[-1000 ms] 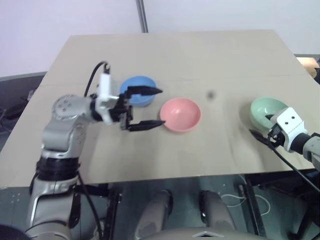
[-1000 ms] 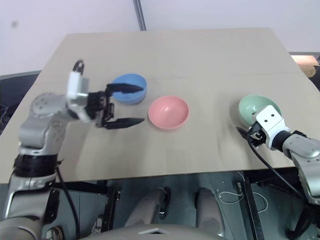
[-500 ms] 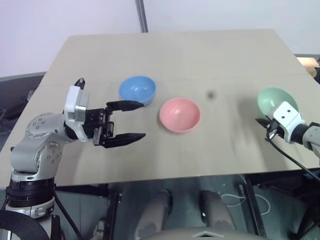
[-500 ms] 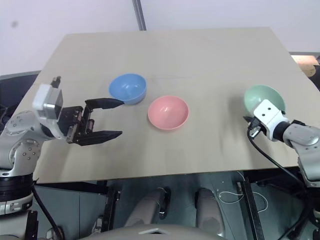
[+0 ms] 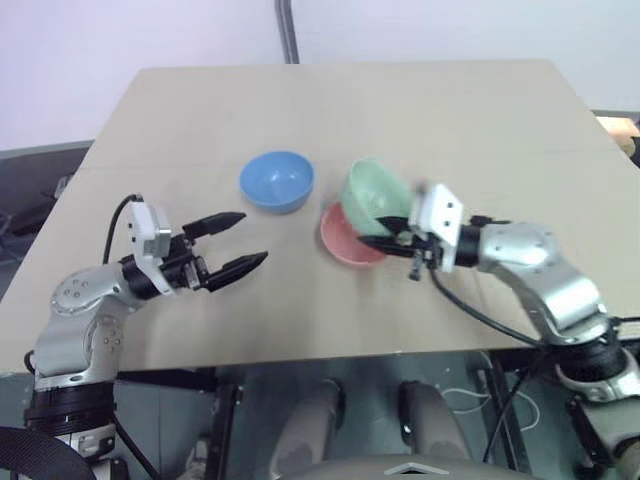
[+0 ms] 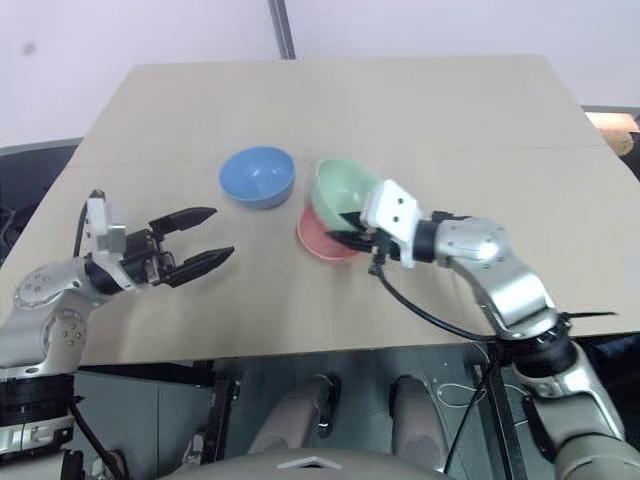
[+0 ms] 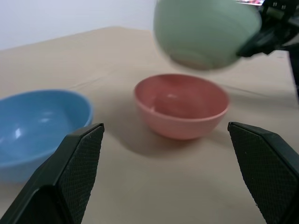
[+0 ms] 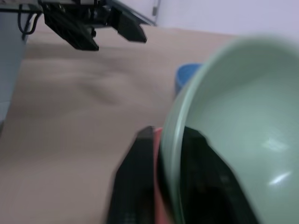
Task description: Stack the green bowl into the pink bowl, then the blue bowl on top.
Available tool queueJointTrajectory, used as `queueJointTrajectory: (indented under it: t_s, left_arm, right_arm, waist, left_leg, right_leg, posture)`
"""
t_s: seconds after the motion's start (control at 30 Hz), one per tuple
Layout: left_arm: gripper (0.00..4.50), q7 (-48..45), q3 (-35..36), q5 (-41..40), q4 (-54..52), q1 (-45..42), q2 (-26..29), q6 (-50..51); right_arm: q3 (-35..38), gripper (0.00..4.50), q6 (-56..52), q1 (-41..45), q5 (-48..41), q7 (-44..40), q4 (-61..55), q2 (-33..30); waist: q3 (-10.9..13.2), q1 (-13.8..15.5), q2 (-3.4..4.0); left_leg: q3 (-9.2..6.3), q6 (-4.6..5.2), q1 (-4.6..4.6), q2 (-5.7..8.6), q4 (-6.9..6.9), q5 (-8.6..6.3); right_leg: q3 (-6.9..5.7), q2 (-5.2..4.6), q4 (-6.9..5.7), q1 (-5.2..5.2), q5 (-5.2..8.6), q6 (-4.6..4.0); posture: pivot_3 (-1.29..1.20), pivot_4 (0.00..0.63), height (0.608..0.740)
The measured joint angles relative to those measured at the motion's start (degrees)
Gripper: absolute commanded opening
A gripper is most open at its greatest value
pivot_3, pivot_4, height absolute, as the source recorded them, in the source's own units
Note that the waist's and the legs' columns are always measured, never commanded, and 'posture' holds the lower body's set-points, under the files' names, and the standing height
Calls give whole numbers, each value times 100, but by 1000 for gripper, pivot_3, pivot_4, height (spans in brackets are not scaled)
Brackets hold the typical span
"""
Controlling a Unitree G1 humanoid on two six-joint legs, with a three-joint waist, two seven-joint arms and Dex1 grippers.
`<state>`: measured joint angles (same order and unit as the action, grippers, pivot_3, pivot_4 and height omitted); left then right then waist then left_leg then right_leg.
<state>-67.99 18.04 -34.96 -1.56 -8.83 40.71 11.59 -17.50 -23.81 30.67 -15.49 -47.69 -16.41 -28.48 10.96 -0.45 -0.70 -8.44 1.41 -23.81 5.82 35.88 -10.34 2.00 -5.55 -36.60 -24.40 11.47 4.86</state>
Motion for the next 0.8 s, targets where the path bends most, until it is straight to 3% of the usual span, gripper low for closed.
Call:
queueJointTrajectory:
  t_s: [0.13,0.27,0.4,0.57,0.8]
  left_arm:
    - [4500,289,3,84,-141,-39,10,-22]
    - [4500,1187,-80,1031,-471,-74,226,-126]
    - [4500,2016,-472,2383,-623,-368,626,-318]
    - [4500,1753,-1452,3293,-579,-1337,1273,-393]
    - [4500,1441,-3096,4863,374,-2741,1238,-721]
  right_arm:
    - [-237,3876,674,135,709,64,863,17]
    - [177,3876,701,-14,566,42,476,-186]
    - [1133,3876,-141,-372,-579,59,-759,-319]
    - [1992,3876,-843,-841,-1438,271,-1404,-523]
    - [2990,3876,-953,-1581,-1817,315,-1628,-1061]
  waist:
    - [0,-6,1]
    - [0,-22,1]
    - [0,-15,1]
    - [1,-1,3]
    - [1,-50,2]
  left_leg:
    - [2,-14,-1,0,-7,-8]
    - [8,-14,-1,-3,-27,-6]
    - [10,-15,1,-5,-46,-6]
    - [16,-15,2,-3,-46,-6]
    - [26,-2,1,-8,-50,1]
  right_leg:
    - [2,2,-1,-3,-13,17]
    - [15,5,-4,-17,-14,18]
    - [20,8,-2,-22,-13,17]
    - [19,7,0,-20,-12,20]
    - [28,14,1,-24,-9,27]
  posture:
    - [0,150,740]
    - [0,150,740]
    - [0,150,740]
    - [0,150,740]
    - [0,150,740]
